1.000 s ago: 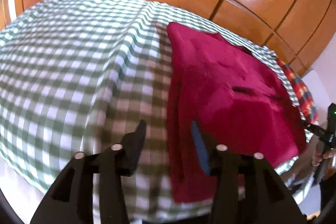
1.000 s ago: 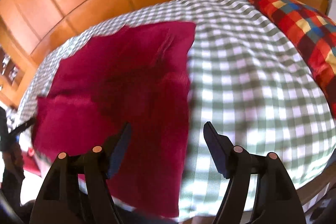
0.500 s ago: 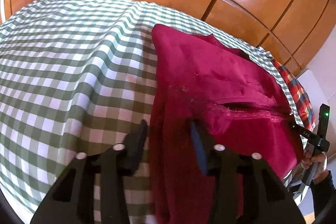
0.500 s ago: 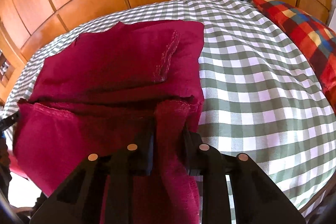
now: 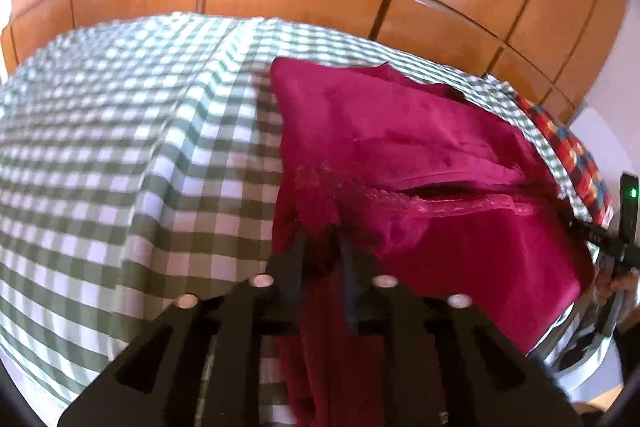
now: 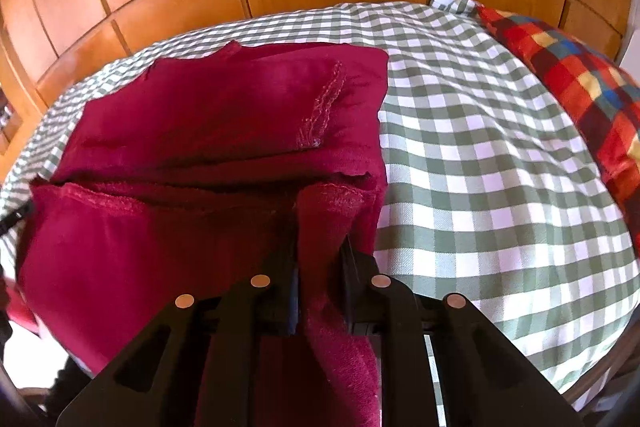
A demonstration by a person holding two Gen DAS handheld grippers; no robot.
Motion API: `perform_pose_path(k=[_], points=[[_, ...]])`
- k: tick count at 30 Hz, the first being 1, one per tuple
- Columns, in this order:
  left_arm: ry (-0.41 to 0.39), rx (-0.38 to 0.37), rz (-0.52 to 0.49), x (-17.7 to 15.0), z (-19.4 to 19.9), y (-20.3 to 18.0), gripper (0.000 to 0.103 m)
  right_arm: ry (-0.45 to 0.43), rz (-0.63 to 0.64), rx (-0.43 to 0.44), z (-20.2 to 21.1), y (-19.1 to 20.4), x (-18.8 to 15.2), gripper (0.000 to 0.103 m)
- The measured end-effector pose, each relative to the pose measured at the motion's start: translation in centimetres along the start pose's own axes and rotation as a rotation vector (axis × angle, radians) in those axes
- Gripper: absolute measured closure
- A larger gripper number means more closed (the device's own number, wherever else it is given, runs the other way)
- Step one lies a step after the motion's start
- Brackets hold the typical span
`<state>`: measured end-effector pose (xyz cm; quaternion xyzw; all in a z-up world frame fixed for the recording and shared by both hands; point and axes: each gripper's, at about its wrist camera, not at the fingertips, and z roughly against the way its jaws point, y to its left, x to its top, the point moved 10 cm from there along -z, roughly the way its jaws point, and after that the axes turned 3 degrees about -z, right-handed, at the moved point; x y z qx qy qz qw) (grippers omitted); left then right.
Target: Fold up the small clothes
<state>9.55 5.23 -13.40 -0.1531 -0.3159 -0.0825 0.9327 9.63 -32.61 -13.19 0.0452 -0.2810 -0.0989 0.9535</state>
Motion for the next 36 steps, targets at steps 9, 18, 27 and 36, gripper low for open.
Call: perform_pose_path(k=[9, 18, 27, 36], points=[[0.005, -0.039, 0.010, 0.0, -0.1, -0.1, 0.091, -0.008, -0.022, 0.000, 0.3, -0.4, 0.5, 0.085], [-0.086, 0.029, -0.073, 1.2, 3.8, -0.9, 0.097, -0.052, 0.126, -0.048, 3.8, 1.4, 0.7, 0.094], [-0.211, -0.020, -0.065, 5.3, 8.9, -1.1, 0.097, -0.181, 0.169, -0.015, 9.3, 2.8, 5.2, 0.094], [-0.264, 0.046, -0.041, 13.9, 4.6, 0.2, 0.097, -0.260, 0.079, -0.021, 4.9, 2.2, 15.0, 0.094]])
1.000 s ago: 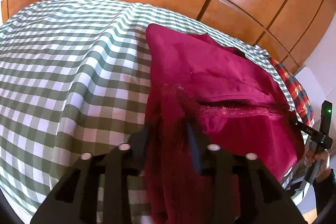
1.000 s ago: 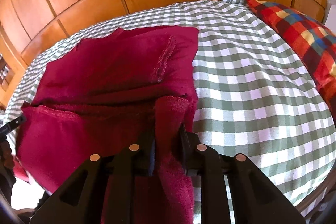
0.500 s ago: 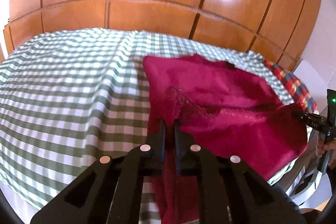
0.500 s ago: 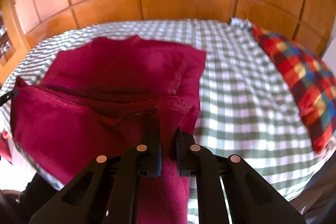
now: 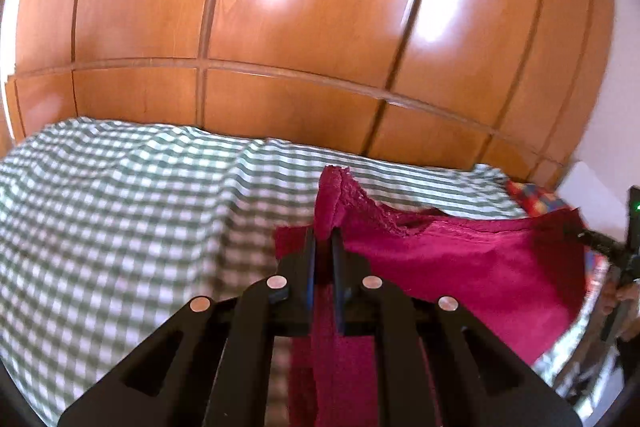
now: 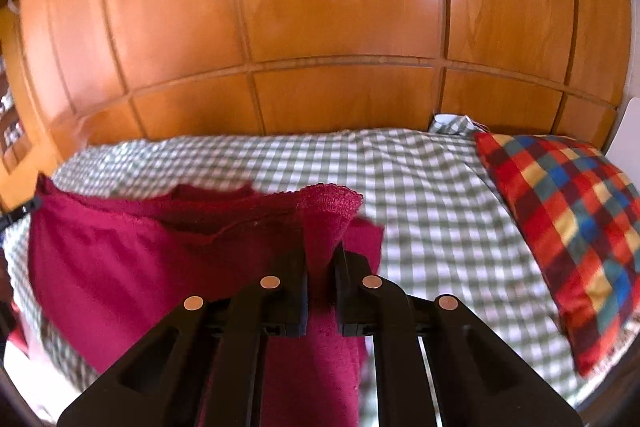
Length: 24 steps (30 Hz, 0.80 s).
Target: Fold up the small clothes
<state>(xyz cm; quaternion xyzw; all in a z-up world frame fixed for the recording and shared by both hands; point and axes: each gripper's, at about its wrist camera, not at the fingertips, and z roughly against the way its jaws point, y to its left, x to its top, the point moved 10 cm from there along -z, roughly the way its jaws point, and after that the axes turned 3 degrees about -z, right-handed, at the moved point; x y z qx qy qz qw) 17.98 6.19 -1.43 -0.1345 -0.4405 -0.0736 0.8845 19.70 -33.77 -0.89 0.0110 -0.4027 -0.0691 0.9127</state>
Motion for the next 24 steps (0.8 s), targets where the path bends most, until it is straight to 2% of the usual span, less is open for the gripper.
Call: perform_pose_path(k=[7, 10, 12, 13, 15, 16, 18, 19, 20, 24], points=[[0.068, 0.110, 0.030, 2.6, -9.2, 1.9, 0.097, 0.042, 0.029, -0.110, -8.5, 0.2, 3.0, 0.094], [0.124, 0.157, 0.015, 2.1, -13.1, 2.3, 0.097, 0.118, 0.051, -0.178, -12.6, -0.3, 1.4, 0.094], [0.195, 0.188, -0.003, 0.5, -15.7, 2.5, 0.097, 0.221, 0.049, -0.202, -15.6, -1.1, -1.5, 0.094], [0.238, 0.203, -0.007, -0.5, -16.8, 2.8, 0.097, 0.246, 0.044, -0.200, -16.3, -1.3, -2.4, 0.094], [0.302, 0.235, -0.022, -2.5, -18.6, 3.3, 0.094, 0.238, 0.022, -0.189, -16.5, -1.5, -3.1, 0.094], [0.304, 0.241, -0.020, -2.7, -18.6, 3.4, 0.091, 0.235, 0.004, -0.176, -16.1, -1.5, -2.8, 0.092], [0.292, 0.244, -0.009, -2.4, -17.9, 3.5, 0.087, 0.239, -0.017, -0.157, -15.1, -1.6, -2.5, 0.070], [0.282, 0.248, 0.008, -2.2, -17.0, 3.6, 0.084, 0.232, -0.033, -0.137, -14.4, -1.8, -2.3, 0.046], [0.275, 0.249, 0.014, -2.1, -16.4, 3.7, 0.081, 0.200, -0.059, -0.103, -13.0, -2.0, -2.0, 0.040], [0.222, 0.224, 0.033, -2.9, -12.2, 3.6, 0.077, 0.172, -0.152, 0.002, -8.4, -3.6, -3.0, 0.040]])
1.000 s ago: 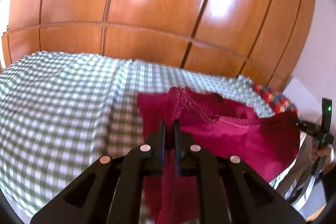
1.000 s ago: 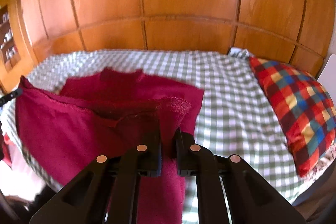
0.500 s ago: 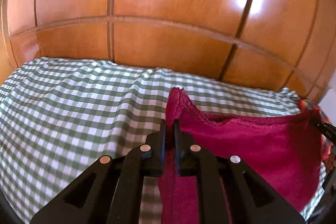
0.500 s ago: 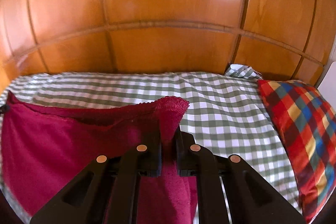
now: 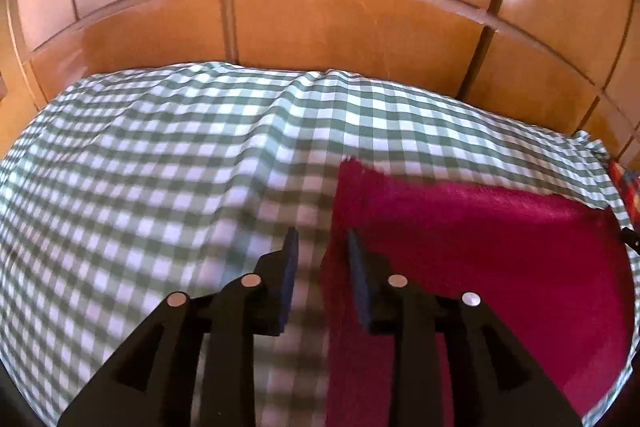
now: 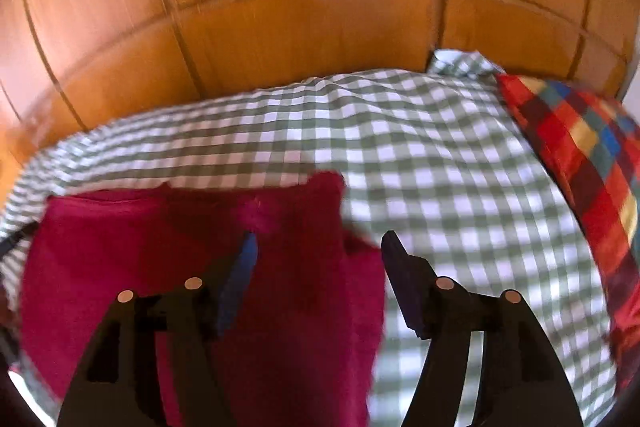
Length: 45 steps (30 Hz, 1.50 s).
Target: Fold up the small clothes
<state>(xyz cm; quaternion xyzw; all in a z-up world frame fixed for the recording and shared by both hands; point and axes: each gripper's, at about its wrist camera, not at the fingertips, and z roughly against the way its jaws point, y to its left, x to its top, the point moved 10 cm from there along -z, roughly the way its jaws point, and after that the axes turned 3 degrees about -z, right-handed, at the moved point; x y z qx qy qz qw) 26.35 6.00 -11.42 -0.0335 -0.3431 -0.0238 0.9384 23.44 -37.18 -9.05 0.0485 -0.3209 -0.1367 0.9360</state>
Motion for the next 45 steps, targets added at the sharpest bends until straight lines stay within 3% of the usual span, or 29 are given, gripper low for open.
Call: perform_pose_path(k=[3, 5, 10, 12, 14, 19, 22, 25, 30, 31, 33, 34, 35, 38, 40, 42, 45], points=[[0.001, -0.047, 0.027, -3.1, 2.8, 0.6, 0.071, 0.024, -0.054, 0.086, 2.8, -1.4, -3.0, 0.040], [-0.008, -0.094, 0.038, -5.5, 4.7, 0.6, 0.059, 0.054, -0.089, 0.155, 4.5, -1.9, -5.7, 0.040], [0.009, -0.185, 0.074, -10.7, 7.4, 0.2, 0.052, 0.122, -0.107, 0.221, 6.2, -1.7, -11.8, 0.040], [0.025, -0.197, 0.078, -12.4, 7.7, 0.1, 0.052, 0.142, -0.096, 0.237, 6.0, -0.9, -13.7, 0.048], [0.052, -0.218, 0.090, -13.6, 7.5, -0.2, 0.056, 0.141, -0.071, 0.197, 5.4, -0.5, -14.6, 0.067], [0.055, -0.180, 0.004, -13.3, 7.1, -0.9, 0.092, 0.122, 0.024, 0.135, 6.7, 0.2, -13.8, 0.094], [0.049, -0.160, -0.053, -13.1, 7.7, -0.6, 0.094, 0.098, 0.071, 0.101, 8.5, -0.3, -13.3, 0.094], [0.072, -0.153, -0.073, -14.6, 7.2, -0.6, 0.094, 0.163, 0.100, 0.042, 6.2, -1.2, -15.1, 0.094], [0.062, -0.137, -0.052, -14.6, 7.8, -0.3, 0.090, 0.158, 0.078, 0.038, 5.6, -1.7, -15.2, 0.094], [0.054, -0.127, -0.059, -14.4, 8.1, -0.2, 0.086, 0.158, 0.087, 0.035, 5.8, -1.7, -15.1, 0.093], [0.030, -0.095, -0.076, -14.2, 8.9, 0.0, 0.080, 0.163, 0.106, 0.010, 6.4, -1.8, -14.9, 0.076], [0.018, -0.083, -0.077, -14.1, 9.3, 0.1, 0.080, 0.147, 0.107, -0.016, 6.9, -2.0, -14.6, 0.051], [0.004, -0.074, -0.076, -14.0, 9.6, 0.0, 0.081, 0.110, 0.104, -0.035, 7.7, -2.1, -13.9, 0.037], [-0.056, -0.039, -0.081, -13.0, 10.9, -0.7, 0.073, 0.022, 0.099, -0.016, 9.1, -0.8, -11.6, 0.035], [-0.082, -0.027, -0.080, -12.3, 11.4, -1.4, 0.069, -0.018, 0.110, 0.007, 9.1, 1.0, -10.2, 0.026], [-0.101, -0.019, -0.084, -11.5, 11.4, -2.4, 0.062, -0.038, 0.147, 0.008, 8.0, 3.0, -8.9, 0.025], [-0.102, 0.003, -0.095, -11.1, 11.1, -3.8, 0.062, -0.040, 0.220, -0.026, 5.8, 6.0, -8.2, 0.025]])
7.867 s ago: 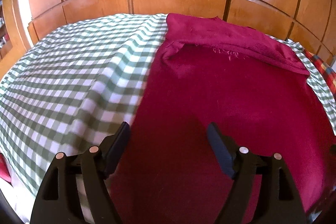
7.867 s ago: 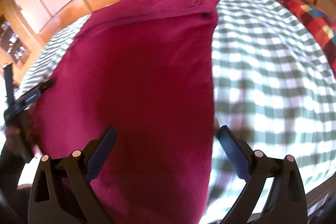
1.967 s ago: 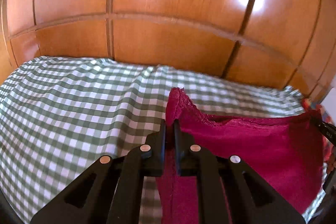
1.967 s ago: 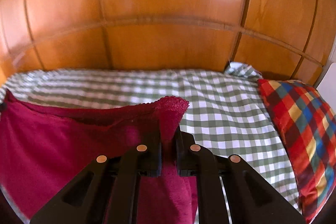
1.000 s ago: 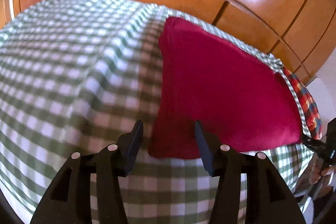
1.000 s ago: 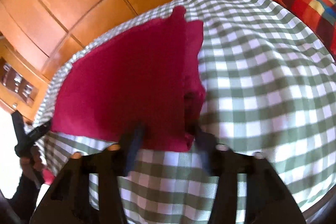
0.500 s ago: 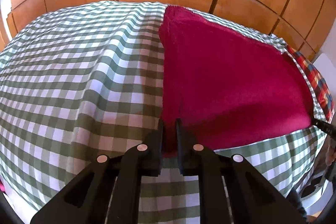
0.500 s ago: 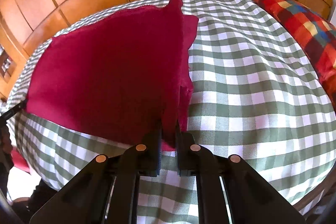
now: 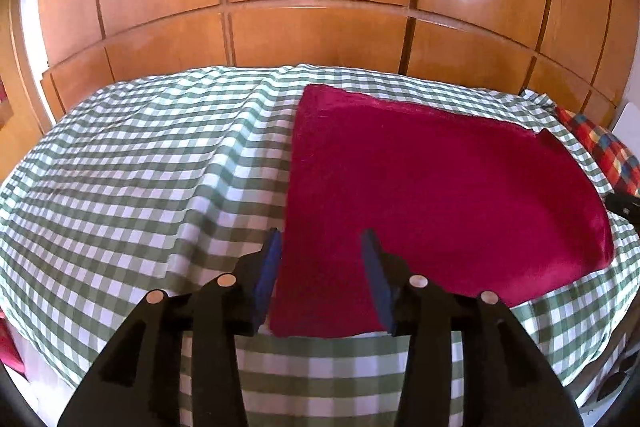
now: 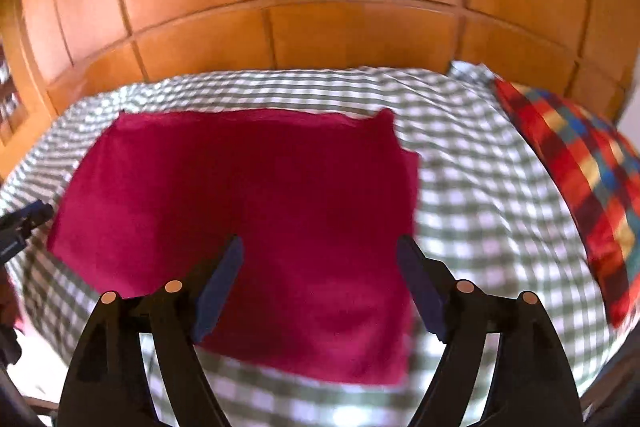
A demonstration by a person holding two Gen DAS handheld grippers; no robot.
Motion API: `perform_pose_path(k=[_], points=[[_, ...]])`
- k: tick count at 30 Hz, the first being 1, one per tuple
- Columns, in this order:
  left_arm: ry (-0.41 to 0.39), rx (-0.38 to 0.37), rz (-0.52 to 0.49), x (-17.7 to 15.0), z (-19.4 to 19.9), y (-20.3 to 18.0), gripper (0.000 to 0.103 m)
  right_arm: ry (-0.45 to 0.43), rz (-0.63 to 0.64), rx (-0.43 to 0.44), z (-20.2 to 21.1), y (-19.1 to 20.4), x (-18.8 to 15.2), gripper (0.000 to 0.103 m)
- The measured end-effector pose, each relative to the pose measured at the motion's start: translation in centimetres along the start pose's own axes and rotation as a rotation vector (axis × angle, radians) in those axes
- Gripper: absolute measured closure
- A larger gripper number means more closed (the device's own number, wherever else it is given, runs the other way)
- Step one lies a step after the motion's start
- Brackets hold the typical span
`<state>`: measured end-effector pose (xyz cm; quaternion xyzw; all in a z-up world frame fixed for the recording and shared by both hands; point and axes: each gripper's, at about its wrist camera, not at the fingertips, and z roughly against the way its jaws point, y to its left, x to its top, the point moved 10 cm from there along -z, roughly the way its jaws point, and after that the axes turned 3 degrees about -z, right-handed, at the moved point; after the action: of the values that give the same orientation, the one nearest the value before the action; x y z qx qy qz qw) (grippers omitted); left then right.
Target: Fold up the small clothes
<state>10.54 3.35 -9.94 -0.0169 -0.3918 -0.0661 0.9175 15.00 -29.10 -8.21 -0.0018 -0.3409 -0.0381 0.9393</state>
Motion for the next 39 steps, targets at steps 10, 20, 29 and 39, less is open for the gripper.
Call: perform_pose_path(k=[10, 20, 29, 39], points=[[0.032, 0.015, -0.063, -1.1, -0.8, -2.2, 0.061, 0.007, -0.028, -0.012, -4.4, -0.2, -2.4, 0.024], [0.046, 0.028, -0.053, -1.8, -0.7, -1.5, 0.059, -0.070, -0.037, -0.029, -4.3, 0.2, -2.6, 0.021], [0.030, -0.127, 0.156, 0.4, 0.0, 2.3, 0.061, -0.090, -0.043, -0.030, -4.3, 0.2, -2.7, 0.021], [0.094, -0.340, 0.375, 3.5, -4.5, 5.1, 0.074, -0.107, -0.044, -0.031, -4.3, 0.2, -2.8, 0.021]])
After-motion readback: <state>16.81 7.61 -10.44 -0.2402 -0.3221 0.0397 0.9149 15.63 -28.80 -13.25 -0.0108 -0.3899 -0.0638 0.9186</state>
